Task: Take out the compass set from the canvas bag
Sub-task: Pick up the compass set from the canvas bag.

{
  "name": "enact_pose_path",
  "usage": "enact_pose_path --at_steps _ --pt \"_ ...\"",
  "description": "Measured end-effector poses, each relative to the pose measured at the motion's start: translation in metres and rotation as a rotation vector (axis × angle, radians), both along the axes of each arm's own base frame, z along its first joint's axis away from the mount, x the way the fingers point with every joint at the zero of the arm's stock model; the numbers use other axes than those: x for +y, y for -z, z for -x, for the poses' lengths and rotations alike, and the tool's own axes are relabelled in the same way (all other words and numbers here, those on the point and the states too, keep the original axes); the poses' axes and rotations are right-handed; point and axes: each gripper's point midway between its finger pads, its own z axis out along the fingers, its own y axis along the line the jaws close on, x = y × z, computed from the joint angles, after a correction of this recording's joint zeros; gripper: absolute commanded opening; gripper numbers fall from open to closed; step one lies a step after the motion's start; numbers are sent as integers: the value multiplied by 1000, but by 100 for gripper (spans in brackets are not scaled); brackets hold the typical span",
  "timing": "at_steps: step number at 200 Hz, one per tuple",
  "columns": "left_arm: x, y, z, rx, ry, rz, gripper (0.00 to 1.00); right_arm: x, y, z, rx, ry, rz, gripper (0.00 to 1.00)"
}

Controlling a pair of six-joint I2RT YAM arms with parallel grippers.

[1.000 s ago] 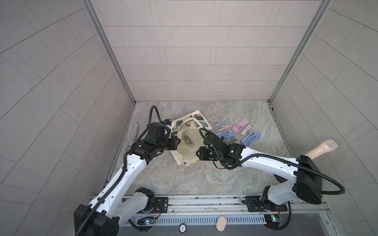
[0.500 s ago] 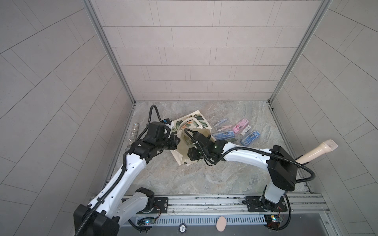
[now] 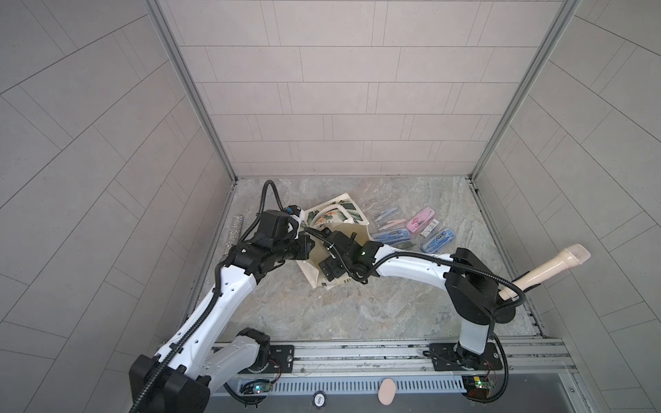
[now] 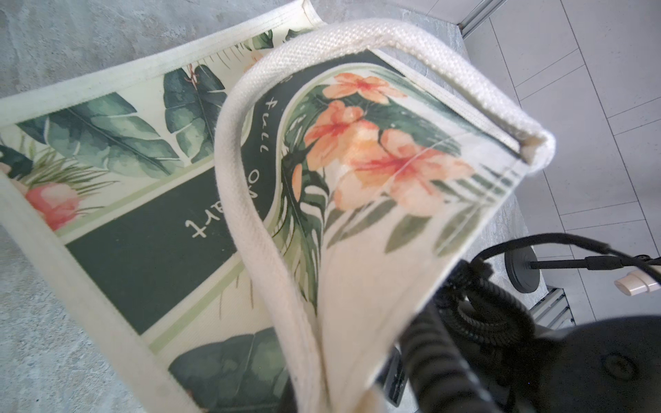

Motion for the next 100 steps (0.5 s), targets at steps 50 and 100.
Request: enact_pose_path --at_steps 50,100 --pt "1 2 1 7 -2 -5 0 6 31 -20 -15 46 -14 93" --pt "4 2 -1 3 -11 -13 0 -6 57 -43 17 139 4 78"
